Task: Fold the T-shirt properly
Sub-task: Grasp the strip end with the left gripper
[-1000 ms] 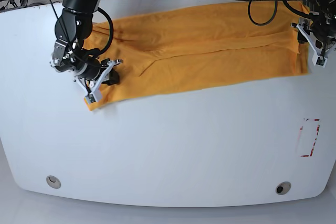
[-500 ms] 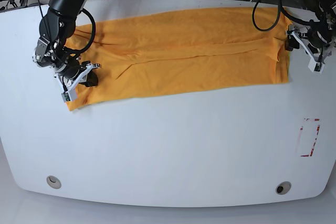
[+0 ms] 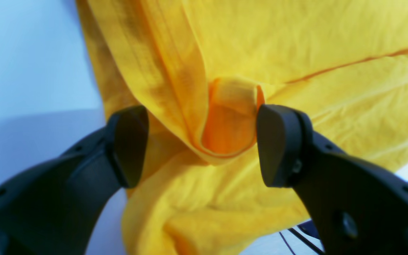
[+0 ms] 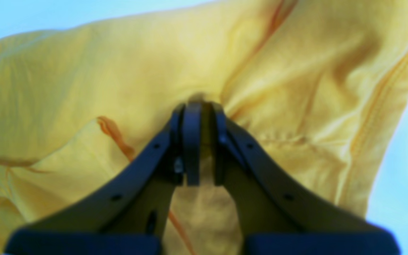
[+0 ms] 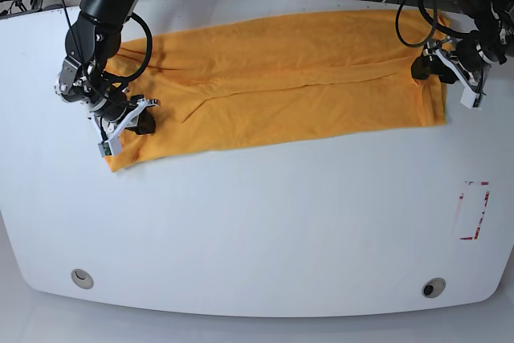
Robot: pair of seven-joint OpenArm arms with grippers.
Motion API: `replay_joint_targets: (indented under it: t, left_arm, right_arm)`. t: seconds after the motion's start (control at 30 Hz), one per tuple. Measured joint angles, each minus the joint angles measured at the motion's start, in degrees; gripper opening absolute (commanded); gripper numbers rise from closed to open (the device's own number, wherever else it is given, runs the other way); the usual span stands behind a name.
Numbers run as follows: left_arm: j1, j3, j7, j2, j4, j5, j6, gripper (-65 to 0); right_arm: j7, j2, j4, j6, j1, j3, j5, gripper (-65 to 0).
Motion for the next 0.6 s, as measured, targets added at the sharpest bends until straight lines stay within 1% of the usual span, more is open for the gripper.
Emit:
replay_joint_targets:
  t: [0.07,0.13,0.2,0.27,0.33,0.37,0.43,0.6]
  left_arm:
    - [-0.15,-0.04,-0.02,0.00,0.02,2.60,0.00,-20.3]
    - [0.13,-0.20,0.00,-0.02,0.15,3.50,0.00,-20.3]
    - [1.27,-1.33,-0.02,-0.13,0.57,2.73,-0.02,-20.3]
    - [2.45,-4.22,-0.02,-0.42,1.11,2.67,0.00,-20.3]
    - [2.99,-5.62,0.24,-1.77,0.87,3.04,0.02,-20.3]
    - [3.02,-5.79,0.28,-2.47,0.28,3.89,0.02,-20.3]
    - [2.62,-5.64,0.15,-3.54,-1.70,3.50,0.02,-20.3]
    - [2.47,-5.42,-1.46,-3.06,-6.58,1.60,-0.07,-20.3]
  right_arm:
    - [0.02,0.00,-0.02,0.00,0.00,0.00,0.00,-59.9]
    - [0.02,0.02,-0.02,0.00,0.00,0.00,0.00,-59.9]
    - [0.04,0.00,-0.02,0.00,0.00,0.00,0.00,-59.9]
    - [0.04,0.02,-0.04,0.00,0.00,-0.02,0.04,-59.9]
    - [0.15,0.02,-0.04,0.00,0.00,-0.02,0.04,-59.9]
    - [0.15,0.02,-0.04,0.00,0.00,-0.02,0.00,-59.9]
    - [0.17,0.02,-0.04,0.00,0.00,-0.02,-0.02,-59.9]
    - [0.42,0.02,-0.02,0.00,-0.26,-0.09,0.17,-59.9]
